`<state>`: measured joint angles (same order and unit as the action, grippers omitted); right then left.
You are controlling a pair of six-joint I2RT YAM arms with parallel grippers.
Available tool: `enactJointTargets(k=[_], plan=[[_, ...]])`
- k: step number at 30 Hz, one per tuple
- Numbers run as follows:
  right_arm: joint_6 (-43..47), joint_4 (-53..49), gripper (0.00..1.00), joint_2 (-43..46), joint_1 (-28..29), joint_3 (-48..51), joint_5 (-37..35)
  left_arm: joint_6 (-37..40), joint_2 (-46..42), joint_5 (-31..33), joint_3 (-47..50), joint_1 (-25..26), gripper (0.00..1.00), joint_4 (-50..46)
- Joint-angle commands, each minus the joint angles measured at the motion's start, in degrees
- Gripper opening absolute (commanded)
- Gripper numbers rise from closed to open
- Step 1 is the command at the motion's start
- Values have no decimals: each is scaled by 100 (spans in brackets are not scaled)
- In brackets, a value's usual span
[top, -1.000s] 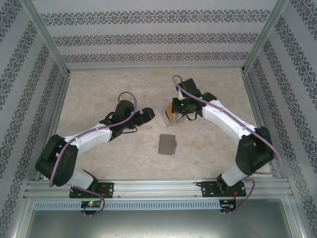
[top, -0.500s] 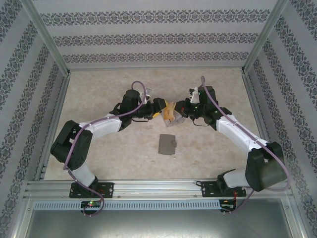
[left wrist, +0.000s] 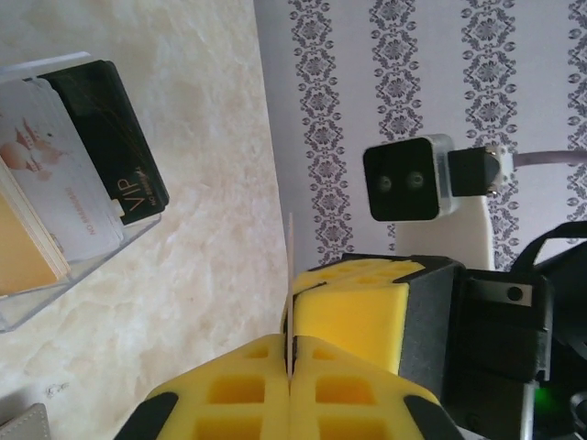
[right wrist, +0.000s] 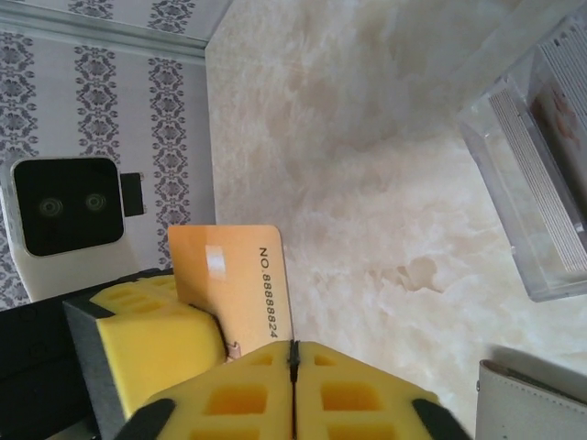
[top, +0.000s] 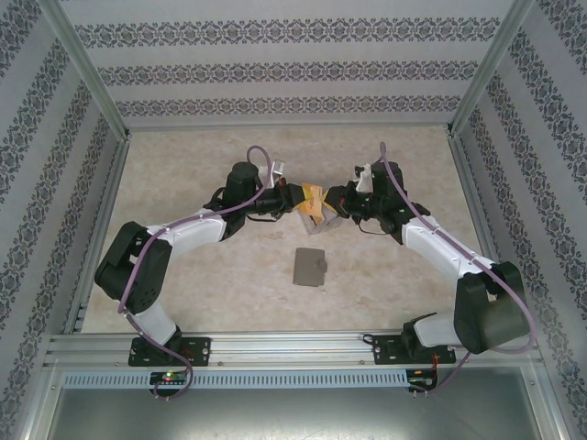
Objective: Put the credit cards into the card holder
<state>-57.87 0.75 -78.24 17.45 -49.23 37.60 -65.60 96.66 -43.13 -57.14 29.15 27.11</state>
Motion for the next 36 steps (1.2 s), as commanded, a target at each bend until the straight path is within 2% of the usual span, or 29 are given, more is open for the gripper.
enactJointTargets(k=[1,5,9,17,19,20,22,23,24,25,26,28,30,32,36], plan=[[-153,509,22,203,-48,127,247,-145,-55,-85,7,-5,0,409],[-89,537,30,207,-133,182,393,-485,0,-140,37,-1,0,869],[-205,776,32,60,-215,204,652,-791,88,-184,58,-5,0,1294],[-645,1615,26,-204,-224,280,1138,-1168,286,-261,43,-4,0,1676],[-692,1691,17,-225,-223,300,1144,-1206,308,-253,41,-5,0,1671],[-688,1669,14,-227,-231,306,1135,-1210,301,-220,55,-5,3,1585],[-648,1526,7,-182,-280,328,1035,-1179,261,-110,83,-4,20,1298],[-663,1443,7,-127,-310,379,924,-1138,224,-21,109,-8,33,1105],[-699,1390,7,-85,-351,436,825,-1071,171,68,137,-13,59,880],[-732,1301,4,-40,-385,495,719,-902,94,200,137,-12,70,461],[-772,1151,3,5,-398,547,614,-661,-16,369,117,-13,72,-96],[-843,751,1,99,-376,624,312,-210,-269,864,118,-7,84,-1107],[-670,-415,1,235,-246,536,-388,242,-515,1422,50,-6,86,-2260],[-389,-1141,1,430,77,473,-1263,579,-693,1776,-12,-8,89,-2932],[-83,-1925,1,684,838,426,-2780,1105,-900,2243,-115,21,90,-3925]])
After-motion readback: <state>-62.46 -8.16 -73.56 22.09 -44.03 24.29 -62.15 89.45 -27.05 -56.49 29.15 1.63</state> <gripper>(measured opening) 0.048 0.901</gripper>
